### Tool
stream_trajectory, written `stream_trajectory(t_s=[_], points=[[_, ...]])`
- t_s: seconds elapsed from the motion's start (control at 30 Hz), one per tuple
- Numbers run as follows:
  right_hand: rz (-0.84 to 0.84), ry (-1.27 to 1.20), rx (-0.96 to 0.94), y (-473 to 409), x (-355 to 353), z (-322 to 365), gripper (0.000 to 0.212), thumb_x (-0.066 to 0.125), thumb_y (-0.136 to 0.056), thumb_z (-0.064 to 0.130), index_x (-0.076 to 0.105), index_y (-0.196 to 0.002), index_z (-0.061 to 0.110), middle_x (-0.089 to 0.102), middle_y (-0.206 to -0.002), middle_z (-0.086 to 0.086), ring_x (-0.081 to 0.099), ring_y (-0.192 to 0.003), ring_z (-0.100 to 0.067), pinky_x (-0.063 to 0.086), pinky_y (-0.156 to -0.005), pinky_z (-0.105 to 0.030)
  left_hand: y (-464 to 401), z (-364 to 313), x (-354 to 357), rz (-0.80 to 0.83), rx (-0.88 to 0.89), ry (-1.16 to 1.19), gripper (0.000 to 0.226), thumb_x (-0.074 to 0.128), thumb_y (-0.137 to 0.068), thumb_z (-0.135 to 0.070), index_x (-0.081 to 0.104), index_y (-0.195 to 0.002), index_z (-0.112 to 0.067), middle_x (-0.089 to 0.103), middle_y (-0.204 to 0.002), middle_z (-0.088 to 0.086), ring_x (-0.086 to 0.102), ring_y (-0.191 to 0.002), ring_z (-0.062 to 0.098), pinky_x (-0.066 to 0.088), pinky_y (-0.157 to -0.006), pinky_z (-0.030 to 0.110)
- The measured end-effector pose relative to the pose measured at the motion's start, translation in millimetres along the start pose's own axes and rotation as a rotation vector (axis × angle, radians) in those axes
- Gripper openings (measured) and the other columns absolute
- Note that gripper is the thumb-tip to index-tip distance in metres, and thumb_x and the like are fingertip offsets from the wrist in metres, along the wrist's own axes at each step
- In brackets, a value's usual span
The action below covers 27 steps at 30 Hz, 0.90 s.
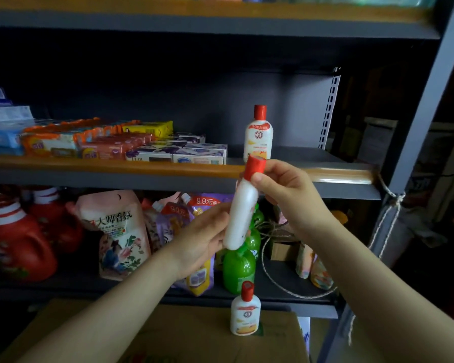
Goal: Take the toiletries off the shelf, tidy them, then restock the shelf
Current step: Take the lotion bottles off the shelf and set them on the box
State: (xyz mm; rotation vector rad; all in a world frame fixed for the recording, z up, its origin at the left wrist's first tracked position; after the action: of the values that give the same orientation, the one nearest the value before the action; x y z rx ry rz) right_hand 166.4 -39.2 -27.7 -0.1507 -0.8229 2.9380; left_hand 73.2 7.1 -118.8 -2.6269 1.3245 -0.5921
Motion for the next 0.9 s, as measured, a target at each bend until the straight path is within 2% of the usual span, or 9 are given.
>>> stream_trajectory(t_s=[0.13,0.23,0.33,0.43,0.57,0.7,0.77,0.83,0.9], points=[[-0.114,0.117,0.183,4.2,-12.9,-19.7,0.029,0.066,-0.082,0.029,0.063,-0.088,0.000,0.061,-0.067,-0.005,0.053,-0.056,-0.005,0.044,-0.054,-0.016,13.6,19.4,21.6,0.176,-0.161,0.041,0.065,0.068,-0.069,-0.060,0.060,-0.123,-0.024,0.062,-0.122,0.011,0.060,-0.111,0.027,0.050,-0.091,0.037],[-0.159,0.162,0.355,10.1,-19.4,-40.4,0.036,0.069,-0.077,0.040,0.063,-0.086,0.006,0.057,-0.072,-0.007,0.050,-0.062,-0.015,0.041,-0.059,-0.026,22.5,33.5,30.8,0.244,-0.248,0.167,0.060,0.056,-0.077,-0.064,0.061,-0.123,-0.025,0.064,-0.119,0.011,0.065,-0.102,0.023,0.051,-0.085,0.032],[-0.175,0.143,0.481,16.3,-21.7,-59.2,0.029,0.070,-0.076,0.039,0.059,-0.079,0.013,0.052,-0.063,-0.002,0.045,-0.051,-0.011,0.036,-0.047,-0.021,25.9,48.3,30.5,0.218,-0.297,0.235,0.067,0.063,-0.070,-0.065,0.064,-0.119,-0.019,0.067,-0.112,0.014,0.067,-0.092,0.022,0.053,-0.080,0.031],[-0.178,0.017,0.602,23.4,-19.7,-84.4,0.027,0.070,-0.078,0.035,0.054,-0.071,0.014,0.044,-0.053,0.003,0.034,-0.042,-0.007,0.021,-0.038,-0.018,25.8,60.1,21.7,0.089,-0.377,0.261,0.079,0.065,-0.060,-0.070,0.064,-0.112,-0.010,0.071,-0.094,0.015,0.070,-0.076,0.023,0.055,-0.065,0.030],[-0.090,-0.286,0.777,42.4,0.1,-123.9,0.025,0.059,-0.087,0.027,0.054,-0.065,0.017,0.042,-0.053,0.004,0.030,-0.043,-0.007,0.016,-0.036,-0.016,33.4,61.4,10.4,-0.027,-0.505,0.086,0.076,0.052,-0.059,-0.069,0.063,-0.104,-0.008,0.071,-0.081,0.014,0.069,-0.065,0.022,0.053,-0.053,0.025],[-0.037,-0.341,0.861,54.7,8.2,-142.1,0.019,0.050,-0.089,0.022,0.055,-0.072,0.015,0.047,-0.063,0.000,0.039,-0.045,-0.009,0.026,-0.037,-0.017,42.3,63.0,1.1,-0.073,-0.509,-0.216,0.066,0.056,-0.053,-0.068,0.063,-0.089,-0.013,0.068,-0.065,0.005,0.064,-0.054,0.015,0.047,-0.048,0.021],[-0.049,-0.370,0.854,56.2,9.1,-145.1,0.014,0.052,-0.090,0.024,0.059,-0.083,0.013,0.056,-0.074,-0.004,0.050,-0.058,-0.014,0.041,-0.048,-0.021,42.4,65.7,-4.5,-0.108,-0.461,-0.330,0.056,0.060,-0.056,-0.061,0.063,-0.088,-0.015,0.068,-0.069,0.003,0.062,-0.058,0.014,0.048,-0.052,0.021],[-0.045,-0.329,0.798,58.1,6.0,-145.9,0.015,0.057,-0.088,0.023,0.062,-0.095,0.011,0.065,-0.087,-0.007,0.061,-0.075,-0.019,0.051,-0.069,-0.030,42.2,71.5,-12.1,-0.132,-0.406,-0.425,0.052,0.067,-0.058,-0.050,0.064,-0.095,-0.015,0.071,-0.089,0.002,0.067,-0.076,0.013,0.054,-0.071,0.027],[0.039,-0.110,0.676,61.0,2.8,-142.8,0.015,0.062,-0.086,0.020,0.065,-0.093,0.007,0.067,-0.083,-0.008,0.062,-0.073,-0.018,0.051,-0.065,-0.028,47.4,84.0,-18.3,-0.114,-0.399,-0.516,0.048,0.072,-0.065,-0.037,0.063,-0.104,-0.012,0.069,-0.104,0.003,0.066,-0.095,0.014,0.053,-0.088,0.035]])
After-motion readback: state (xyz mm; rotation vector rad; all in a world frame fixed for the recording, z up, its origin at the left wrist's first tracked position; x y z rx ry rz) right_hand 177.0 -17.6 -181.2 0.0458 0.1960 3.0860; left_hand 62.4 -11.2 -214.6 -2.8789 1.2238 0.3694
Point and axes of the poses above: each hand's wrist, its own y-axis away from the middle knuckle, its own x-axis out of the palm, z = x × y, the point moved 9 cm from there along -y, towards the middle knuckle
